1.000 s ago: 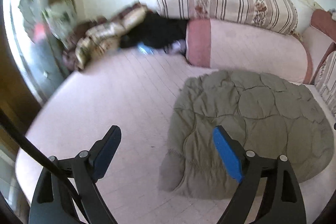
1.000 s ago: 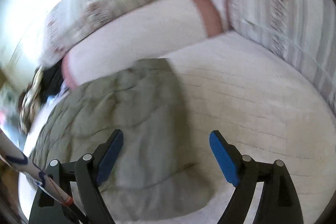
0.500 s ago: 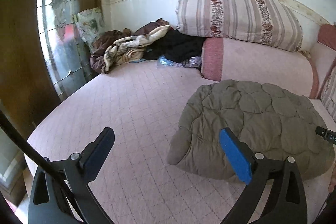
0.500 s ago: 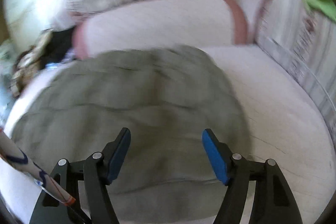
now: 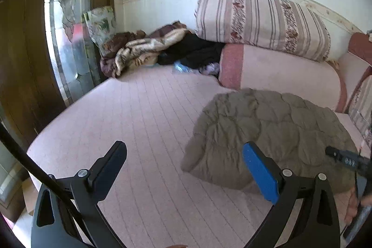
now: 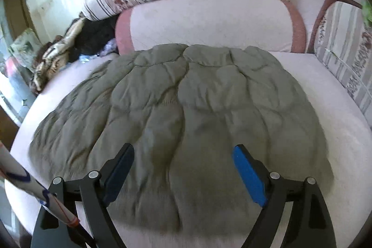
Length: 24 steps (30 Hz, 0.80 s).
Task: Fold large clothes
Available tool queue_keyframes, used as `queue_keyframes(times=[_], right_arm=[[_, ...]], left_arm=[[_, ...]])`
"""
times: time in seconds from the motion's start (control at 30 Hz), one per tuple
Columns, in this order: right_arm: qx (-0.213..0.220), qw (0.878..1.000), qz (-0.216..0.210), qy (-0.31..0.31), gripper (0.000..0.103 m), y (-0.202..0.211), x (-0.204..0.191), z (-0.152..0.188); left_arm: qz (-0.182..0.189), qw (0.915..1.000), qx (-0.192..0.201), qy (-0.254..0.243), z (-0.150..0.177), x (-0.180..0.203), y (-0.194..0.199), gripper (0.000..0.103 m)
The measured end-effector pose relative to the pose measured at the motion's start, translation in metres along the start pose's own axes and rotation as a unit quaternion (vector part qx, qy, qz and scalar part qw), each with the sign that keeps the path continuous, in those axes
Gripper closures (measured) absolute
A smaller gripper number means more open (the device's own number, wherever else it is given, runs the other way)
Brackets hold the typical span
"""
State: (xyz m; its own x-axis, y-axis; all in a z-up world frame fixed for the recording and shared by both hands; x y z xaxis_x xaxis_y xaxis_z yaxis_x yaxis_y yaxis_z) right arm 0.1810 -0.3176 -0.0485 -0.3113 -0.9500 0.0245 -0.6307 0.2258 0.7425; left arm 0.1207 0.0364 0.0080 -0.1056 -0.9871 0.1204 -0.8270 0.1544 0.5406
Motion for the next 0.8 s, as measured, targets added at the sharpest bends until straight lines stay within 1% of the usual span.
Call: queue_keyframes(times=[0.03,0.07,0.17,0.27,0.37,0.47,0.6,0.8], right_arm=[[0.0,1.0,0.002,0.0,0.013,0.007,0.005,0.01],[-0.001,1.0,0.017,0.002,0.013,0.012,0.014,0.024],[-0.001,0.998,0.062,0.014,0.013,0.022,0.031,0.056],[-0.02,0.998,0.064,-0.001,0.013,0.039,0.049,0.09],[-0.035,0.997,0.058,-0.024,0.013,0.056,0.056,0.115],[-0.04,0.997,0.065,-0.025,0.013,0.072,0.052,0.134],[-0.03,0.996,0.082,0.0,0.013,0.093,0.038,0.153],[-0.013,0.995,0.096,0.034,0.013,0.114,0.023,0.166]], left_arm=[[0.006,0.9999,-0.009,0.0,0.002,0.002,0.0,0.003],[0.019,0.9996,-0.02,0.0,0.006,0.005,0.002,0.003],[0.03,0.9991,-0.031,-0.001,0.016,0.014,0.01,0.003],[0.046,0.9977,-0.05,0.003,0.031,0.023,0.016,0.003],[0.062,0.9948,-0.08,0.007,0.047,0.033,0.02,0.003],[0.065,0.9932,-0.096,-0.005,0.061,0.043,0.027,0.003],[0.062,0.9926,-0.101,-0.027,0.076,0.056,0.042,0.003],[0.07,0.9895,-0.117,-0.049,0.095,0.069,0.056,0.003]])
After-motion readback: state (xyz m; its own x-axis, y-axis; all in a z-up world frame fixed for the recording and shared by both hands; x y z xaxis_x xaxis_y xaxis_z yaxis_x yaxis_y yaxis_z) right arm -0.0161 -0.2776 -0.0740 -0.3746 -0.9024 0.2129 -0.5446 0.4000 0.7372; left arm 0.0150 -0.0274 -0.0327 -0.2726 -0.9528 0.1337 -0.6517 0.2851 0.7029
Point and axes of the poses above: each gripper's, at about its wrist camera, not at the fingertips, and y roughly against the way its jaws point, x to its right, z to its underside, the point moved 1 cm from there along -y, roughly the way its jaws point, and after that the axes turned 12 degrees about z, right-handed, at the moved point
